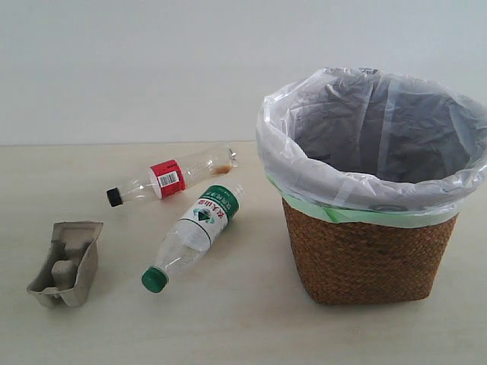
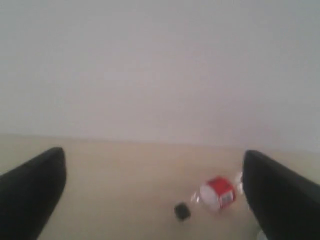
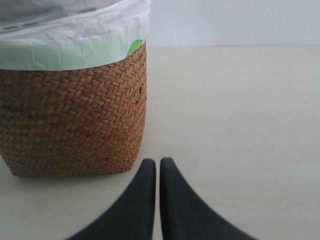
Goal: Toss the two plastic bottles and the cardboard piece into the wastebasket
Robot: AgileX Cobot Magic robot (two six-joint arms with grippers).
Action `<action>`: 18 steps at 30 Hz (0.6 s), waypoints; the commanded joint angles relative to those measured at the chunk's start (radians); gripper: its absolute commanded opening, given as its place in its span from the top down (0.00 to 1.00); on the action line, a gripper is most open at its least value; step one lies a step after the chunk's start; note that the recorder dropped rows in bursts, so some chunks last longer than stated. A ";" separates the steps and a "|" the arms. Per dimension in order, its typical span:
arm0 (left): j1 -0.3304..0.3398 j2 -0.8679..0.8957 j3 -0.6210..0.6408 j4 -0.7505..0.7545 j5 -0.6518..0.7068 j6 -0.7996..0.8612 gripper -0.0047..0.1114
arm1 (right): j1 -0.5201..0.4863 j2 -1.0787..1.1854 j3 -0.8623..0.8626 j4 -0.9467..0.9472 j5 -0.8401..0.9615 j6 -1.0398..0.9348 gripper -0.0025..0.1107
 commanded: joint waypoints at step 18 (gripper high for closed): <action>-0.002 0.558 0.000 -0.254 0.305 0.383 0.06 | -0.005 -0.005 0.000 0.000 -0.011 0.000 0.98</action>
